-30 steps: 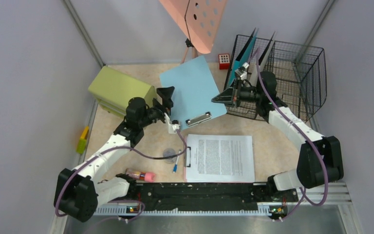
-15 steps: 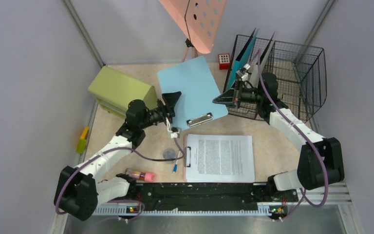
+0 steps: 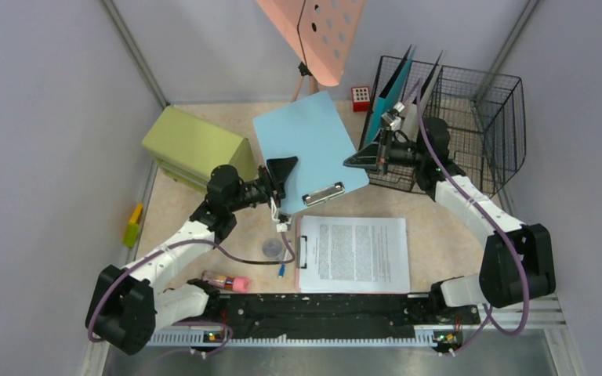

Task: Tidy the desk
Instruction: Pick up the folder from the center of the board.

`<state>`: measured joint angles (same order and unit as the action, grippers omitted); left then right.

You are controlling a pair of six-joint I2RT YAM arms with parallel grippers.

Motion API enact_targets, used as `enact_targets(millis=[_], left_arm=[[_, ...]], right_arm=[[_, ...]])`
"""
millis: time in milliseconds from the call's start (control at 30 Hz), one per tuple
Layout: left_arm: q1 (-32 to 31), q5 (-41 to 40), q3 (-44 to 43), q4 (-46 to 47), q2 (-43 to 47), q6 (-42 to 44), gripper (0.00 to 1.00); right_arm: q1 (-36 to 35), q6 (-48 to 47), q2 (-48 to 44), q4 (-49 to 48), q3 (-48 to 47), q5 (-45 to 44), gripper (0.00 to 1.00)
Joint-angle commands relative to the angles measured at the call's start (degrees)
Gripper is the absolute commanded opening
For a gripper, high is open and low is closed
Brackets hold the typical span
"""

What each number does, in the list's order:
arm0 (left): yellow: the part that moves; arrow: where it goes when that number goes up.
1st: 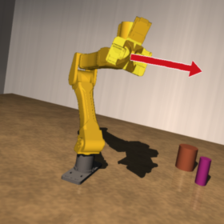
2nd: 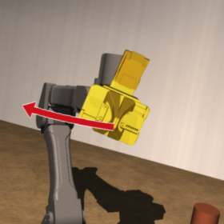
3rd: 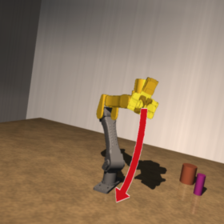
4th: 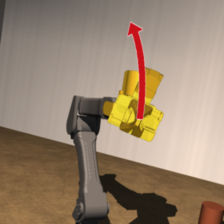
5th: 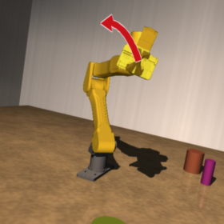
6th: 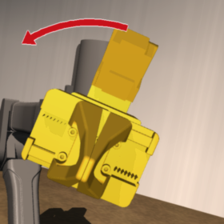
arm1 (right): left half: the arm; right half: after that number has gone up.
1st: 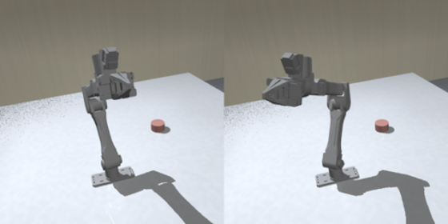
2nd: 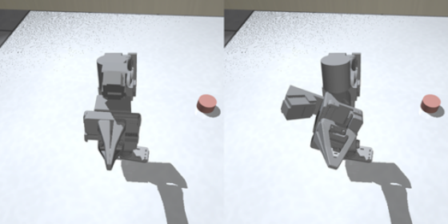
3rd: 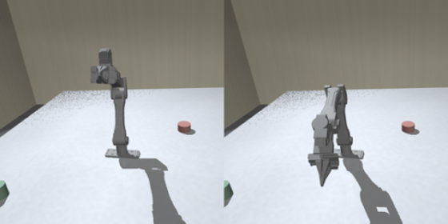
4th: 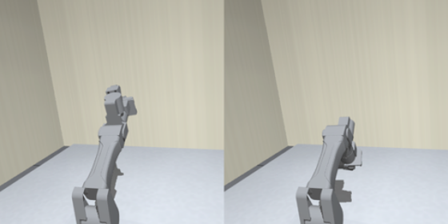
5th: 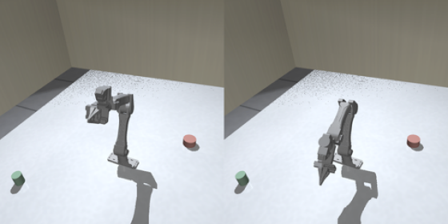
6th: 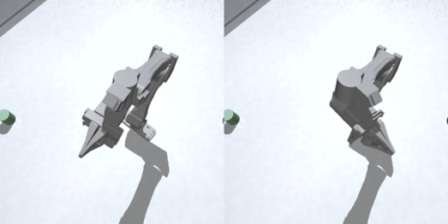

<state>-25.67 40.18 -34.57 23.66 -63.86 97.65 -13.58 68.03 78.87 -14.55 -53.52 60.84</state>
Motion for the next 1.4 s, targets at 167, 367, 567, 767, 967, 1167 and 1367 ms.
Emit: enact_targets(millis=[167,367,567,767,967,1167,1367], left_arm=[[-0.81,-2.63,2.48,9.02,3.85,-5.07,0.0],[-0.87,-4.07,4.16,9.4,5.37,-6.69,0.02],[-0.81,-3.8,6.76,8.6,5.93,-7.12,0.41],[-0.86,-3.79,7.91,9.55,5.31,-7.25,0.56],[-0.87,-3.42,7.4,10.95,4.5,-6.02,0.6],[-0.87,-3.39,4.08,10.22,2.34,-3.8,0.62],[-0.97,-1.67,-0.04,9.12,-0.77,-1.21,0.58]], right_arm=[[3.1,-0.41,-2.96,-3.15,0.39,-0.53,0.0],[3.86,6.11,-3.24,-12.7,2.2,0.3,0.0],[4.3,10.8,-3.02,-19.98,3.28,1.07,0.0],[4.57,11.84,-2.93,-21.82,4.01,1.32,0.0],[4.47,10.92,-2.99,-20.56,4.37,1.16,0.0],[4.52,9.73,-3.41,-18.75,4.47,1.21,0.0],[4.5,8.57,-4.02,-17.14,4.6,1.35,0.0]])
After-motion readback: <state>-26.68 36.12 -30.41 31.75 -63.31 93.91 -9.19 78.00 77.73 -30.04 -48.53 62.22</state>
